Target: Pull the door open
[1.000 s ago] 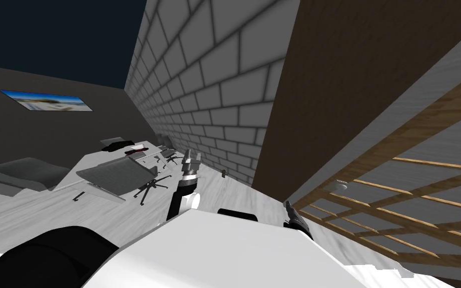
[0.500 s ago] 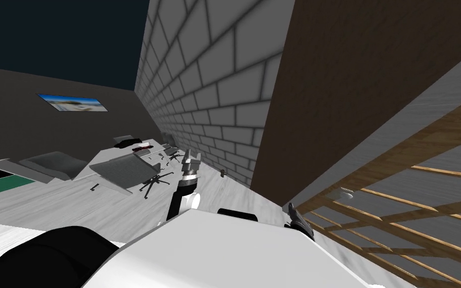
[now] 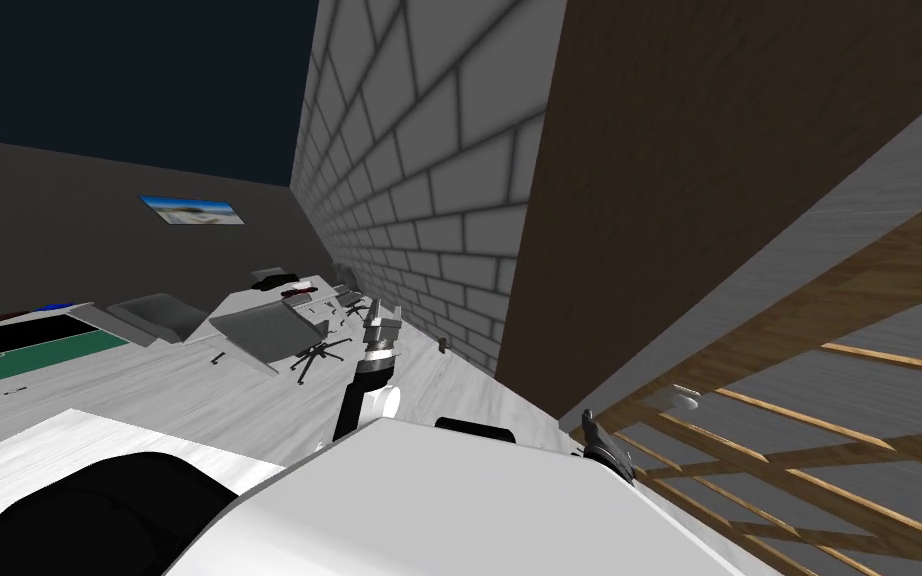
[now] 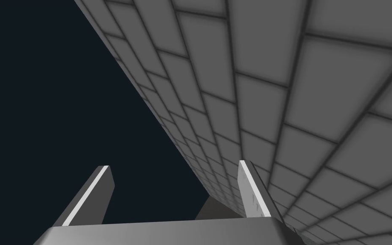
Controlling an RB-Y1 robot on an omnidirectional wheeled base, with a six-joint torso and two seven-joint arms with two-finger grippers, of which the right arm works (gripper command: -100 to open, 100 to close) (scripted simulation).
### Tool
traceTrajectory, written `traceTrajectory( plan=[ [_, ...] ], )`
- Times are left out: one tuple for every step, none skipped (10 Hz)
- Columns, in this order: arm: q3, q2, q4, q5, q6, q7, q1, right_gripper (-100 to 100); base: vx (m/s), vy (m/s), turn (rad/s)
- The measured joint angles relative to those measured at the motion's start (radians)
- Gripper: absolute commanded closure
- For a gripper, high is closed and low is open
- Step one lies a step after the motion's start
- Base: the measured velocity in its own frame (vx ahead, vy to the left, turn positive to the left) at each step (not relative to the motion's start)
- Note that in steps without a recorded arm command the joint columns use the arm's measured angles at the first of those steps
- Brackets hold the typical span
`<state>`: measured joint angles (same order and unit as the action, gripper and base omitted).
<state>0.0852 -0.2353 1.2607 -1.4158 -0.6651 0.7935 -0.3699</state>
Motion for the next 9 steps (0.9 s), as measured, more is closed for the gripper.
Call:
traceTrajectory(
  plan=[
    [0.0,-0.001,-0.007,-0.014,-0.013,0.005,0.003,-100,-0.012,-0.166,0.127],
    [0.003,0.001,-0.015,-0.035,-0.028,0.013,0.003,-100,-0.015,-0.151,0.102],
    [0.006,0.001,-0.025,-0.054,-0.043,0.022,0.006,-100,-0.022,-0.15,0.119],
    [0.008,0.0,-0.04,-0.074,-0.056,0.033,0.011,-100,-0.062,-0.145,0.105],
    [0.009,0.0,-0.048,-0.09,-0.069,0.042,0.013,-100,-0.065,-0.169,0.085],
    [0.01,-0.002,-0.061,-0.108,-0.082,0.051,0.018,-100,-0.05,-0.179,0.116],
    [0.012,-0.002,-0.071,-0.125,-0.096,0.059,0.022,-100,-0.064,-0.186,0.146],
    [0.014,-0.001,-0.083,-0.144,-0.11,0.067,0.027,-100,-0.092,-0.187,0.13],
    [0.015,-0.002,-0.091,-0.163,-0.125,0.075,0.029,-100,-0.069,-0.163,0.128]
  ],
)
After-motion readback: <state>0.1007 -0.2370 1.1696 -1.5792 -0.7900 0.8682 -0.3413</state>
